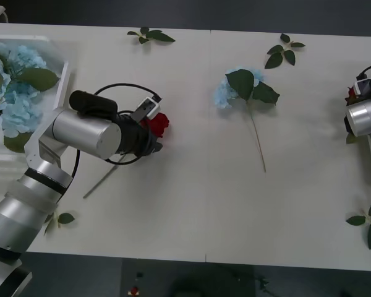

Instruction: Put the red flowers into the right box and the blue flowers into the left box

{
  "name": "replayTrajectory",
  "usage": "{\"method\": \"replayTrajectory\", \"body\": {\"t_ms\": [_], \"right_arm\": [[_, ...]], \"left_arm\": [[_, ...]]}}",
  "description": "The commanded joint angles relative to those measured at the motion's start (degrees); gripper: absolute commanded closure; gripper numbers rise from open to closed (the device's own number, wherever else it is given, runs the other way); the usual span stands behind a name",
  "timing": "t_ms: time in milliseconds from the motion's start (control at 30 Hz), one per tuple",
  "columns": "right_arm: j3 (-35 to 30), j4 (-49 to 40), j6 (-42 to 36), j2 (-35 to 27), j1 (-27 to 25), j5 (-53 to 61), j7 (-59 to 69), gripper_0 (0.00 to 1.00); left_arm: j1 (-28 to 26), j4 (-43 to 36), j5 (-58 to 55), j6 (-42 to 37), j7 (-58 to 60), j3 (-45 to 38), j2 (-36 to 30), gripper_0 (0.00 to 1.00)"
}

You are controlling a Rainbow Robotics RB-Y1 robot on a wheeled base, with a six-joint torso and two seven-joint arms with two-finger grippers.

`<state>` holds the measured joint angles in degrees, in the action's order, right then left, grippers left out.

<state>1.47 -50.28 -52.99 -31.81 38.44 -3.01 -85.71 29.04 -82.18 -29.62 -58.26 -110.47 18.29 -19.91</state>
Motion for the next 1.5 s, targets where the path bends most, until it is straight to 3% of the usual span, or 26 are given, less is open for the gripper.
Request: {"method": "replayTrajectory", "body": {"t_ms": [33, 200, 367, 400, 433, 467, 500, 533, 1000, 1367, 1433, 1467, 1500], "right_arm": [[-2.9, -4.9, -3.9, -0.1, 1.3, 2.9, 1.7, 1.0], [-5.8, -10.7, -9.7, -0.7, 1.3, 4.2, 0.6, 1.0], [-6.7, -13.8, -11.2, -2.9, 1.3, 4.4, -0.5, 1.0], [-6.7, -14.1, -11.1, -3.7, 1.3, 4.4, -0.9, 1.0], [-6.6, -14.4, -11.2, -4.4, 1.3, 4.4, -1.4, 1.0], [-6.7, -14.7, -11.1, -4.8, 1.3, 4.5, -1.7, 1.0], [-6.7, -14.8, -11.1, -5.7, 1.3, 4.6, -3.5, 1.0], [-6.8, -15.0, -11.1, -6.7, 1.3, 5.0, -5.0, 1.0], [-8.2, -12.4, -10.5, -18.9, 1.3, 10.0, -15.5, 1.0], [-8.2, -6.8, -7.2, -23.5, 0.8, 15.1, -17.4, 0.97], [-8.2, -6.8, -6.8, -23.8, 0.3, 15.8, -17.4, 0.88], [-8.2, -6.8, -6.6, -23.9, 0.3, 16.0, -17.4, 0.77], [-8.2, -6.8, -6.2, -23.9, -0.2, 16.5, -17.4, 0.49]], "left_arm": [[1.2, 0.5, 1.0, 0.6, -4.3, 0.1, 0.6, 0.0], [1.2, 2.3, 1.5, 0.5, -4.7, 0.2, 1.0, 0.0], [1.2, 3.3, 2.2, 0.5, -4.9, 0.2, 1.5, 0.18], [1.2, 3.6, 2.3, 0.5, -4.9, 0.2, 1.6, 0.32], [1.2, 3.7, 2.5, 0.5, -4.9, 0.2, 1.7, 0.58], [1.2, 3.9, 2.5, 0.5, -4.9, 0.2, 1.7, 0.71], [1.2, 3.8, 2.6, 0.7, -4.9, 0.2, 1.7, 0.94], [1.2, 3.9, 2.6, 0.9, -4.9, 0.2, 1.7, 1.0], [0.9, 3.2, 0.7, 3.4, -4.9, -0.5, 1.6, 1.0], [-5.3, -11.2, -8.5, 3.4, -4.7, -7.3, -2.1, 1.0], [-6.3, -13.1, -13.8, 1.7, -4.7, -9.4, -3.2, 1.0], [-6.4, -13.4, -15.1, 0.9, -4.7, -10.0, -3.5, 1.0], [-6.5, -14.1, -17.8, -1.2, -4.7, -11.6, -4.0, 1.0]]}}
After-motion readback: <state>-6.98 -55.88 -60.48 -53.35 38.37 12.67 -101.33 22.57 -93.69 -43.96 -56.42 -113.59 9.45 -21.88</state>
